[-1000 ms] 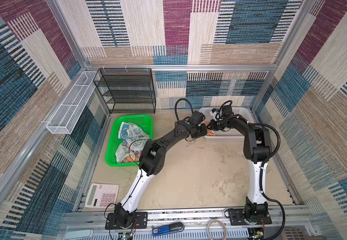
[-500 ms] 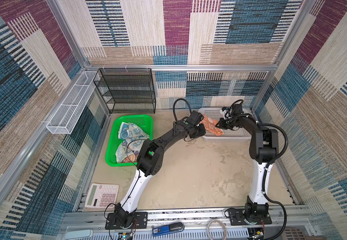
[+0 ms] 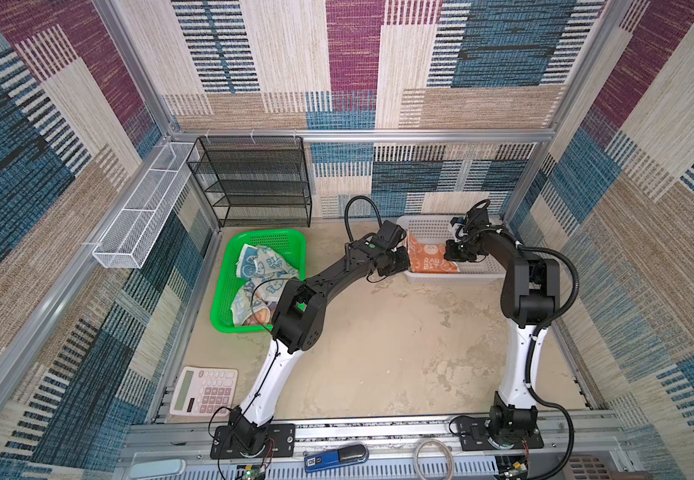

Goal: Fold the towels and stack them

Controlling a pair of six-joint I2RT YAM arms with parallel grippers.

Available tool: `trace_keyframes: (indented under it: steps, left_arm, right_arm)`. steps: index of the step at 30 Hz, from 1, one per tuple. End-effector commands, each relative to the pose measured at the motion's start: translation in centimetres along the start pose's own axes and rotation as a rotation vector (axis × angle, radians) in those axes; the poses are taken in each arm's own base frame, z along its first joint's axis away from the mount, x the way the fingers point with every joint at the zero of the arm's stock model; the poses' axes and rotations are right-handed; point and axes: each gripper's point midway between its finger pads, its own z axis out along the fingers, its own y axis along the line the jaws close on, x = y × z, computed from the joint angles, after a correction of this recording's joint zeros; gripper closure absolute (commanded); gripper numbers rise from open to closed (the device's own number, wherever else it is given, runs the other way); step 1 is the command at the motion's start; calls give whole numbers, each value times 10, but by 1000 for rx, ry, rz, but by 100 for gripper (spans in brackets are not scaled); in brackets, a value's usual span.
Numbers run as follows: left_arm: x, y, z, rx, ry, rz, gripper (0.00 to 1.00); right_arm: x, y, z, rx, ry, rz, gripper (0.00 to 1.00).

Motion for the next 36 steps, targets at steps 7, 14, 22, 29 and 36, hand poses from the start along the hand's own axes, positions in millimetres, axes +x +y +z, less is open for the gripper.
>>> trace_keyframes:
  steps: [7,14,22,29,36]
  left_arm:
    - [-4,-6,-7,15,-14,-19,71]
    - [-4,-8,-7,21,-11,-17,71]
    - [-4,-9,-6,25,-11,-19,68]
    - [0,-19,1,46,-1,-18,64]
    - [0,-25,8,53,-8,-12,63]
  right_arm:
    - [9,-39,-13,170,46,-57,100]
    - [5,-53,-14,216,39,-76,100]
    - [-2,-73,-14,270,40,-79,99]
    - [-11,-74,-24,284,13,-70,60]
    - [-50,-41,-72,172,-164,-34,7]
